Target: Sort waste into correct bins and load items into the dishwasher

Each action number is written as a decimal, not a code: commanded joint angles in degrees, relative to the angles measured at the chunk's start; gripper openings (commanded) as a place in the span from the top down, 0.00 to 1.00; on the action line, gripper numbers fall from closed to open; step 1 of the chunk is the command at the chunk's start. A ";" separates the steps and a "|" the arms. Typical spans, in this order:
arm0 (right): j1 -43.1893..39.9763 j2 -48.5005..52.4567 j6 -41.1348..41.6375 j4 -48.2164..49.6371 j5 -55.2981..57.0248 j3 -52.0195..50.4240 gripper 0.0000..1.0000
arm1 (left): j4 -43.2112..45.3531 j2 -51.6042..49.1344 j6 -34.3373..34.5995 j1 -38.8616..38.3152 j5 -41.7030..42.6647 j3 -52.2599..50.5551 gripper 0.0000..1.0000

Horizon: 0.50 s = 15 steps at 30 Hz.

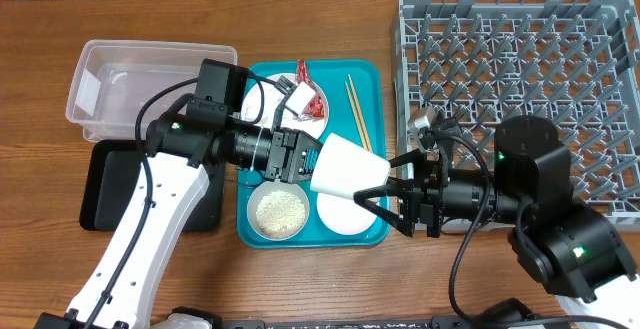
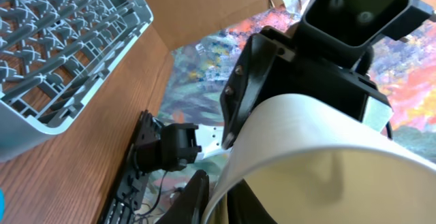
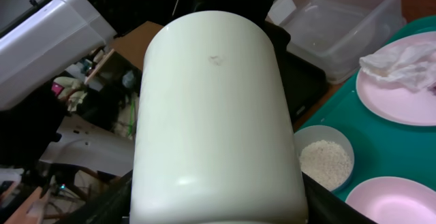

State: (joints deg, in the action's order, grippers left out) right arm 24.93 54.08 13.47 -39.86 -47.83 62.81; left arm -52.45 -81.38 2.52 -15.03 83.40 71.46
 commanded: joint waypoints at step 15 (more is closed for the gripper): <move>0.13 2.01 0.17 2.19 -1.40 -0.07 0.42 | 0.66 0.09 -1.29 -2.93 -0.87 0.68 0.96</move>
State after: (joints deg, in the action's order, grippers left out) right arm 24.62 53.95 13.52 -39.00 -48.10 62.72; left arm -51.86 -81.43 2.55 -15.97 83.64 71.53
